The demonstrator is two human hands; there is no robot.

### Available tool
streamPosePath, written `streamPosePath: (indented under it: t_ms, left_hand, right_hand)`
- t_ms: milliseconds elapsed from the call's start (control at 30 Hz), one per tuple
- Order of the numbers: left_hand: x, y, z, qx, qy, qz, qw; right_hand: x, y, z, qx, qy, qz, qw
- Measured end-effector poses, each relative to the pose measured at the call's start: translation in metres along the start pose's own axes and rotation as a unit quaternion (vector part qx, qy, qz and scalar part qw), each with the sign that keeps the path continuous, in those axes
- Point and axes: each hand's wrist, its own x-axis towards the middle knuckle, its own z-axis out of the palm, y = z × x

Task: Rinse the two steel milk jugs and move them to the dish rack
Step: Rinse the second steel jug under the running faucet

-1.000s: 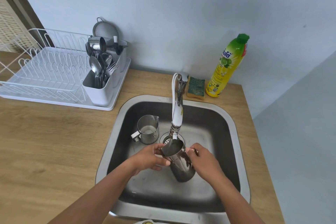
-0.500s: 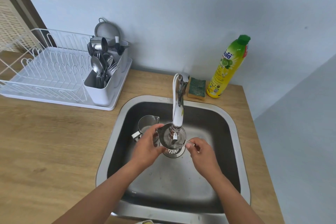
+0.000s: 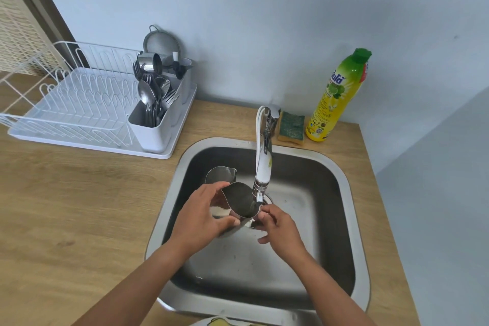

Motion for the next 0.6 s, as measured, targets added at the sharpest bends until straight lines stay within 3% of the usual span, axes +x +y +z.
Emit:
streamPosePath:
  t_ms: [200, 367, 600]
  left_hand:
    - [-0.008, -0.004, 0.0, -0.013, -0.038, -0.071, 0.997]
    - [-0.013, -0.017, 0.013, -0.07, -0.076, -0.144, 0.984]
    - [-0.011, -0.015, 0.035, -0.143, -0.144, -0.148, 0.968]
  right_hand:
    - [-0.008, 0.004, 0.003, -0.056, -0.03, 0.03, 0.998]
    - [-0.016, 0.002, -0.011, -0.151, -0.01, 0.02, 0.988]
    - [-0.027, -0.005, -0.04, -0.27, 0.048, -0.034, 0.961]
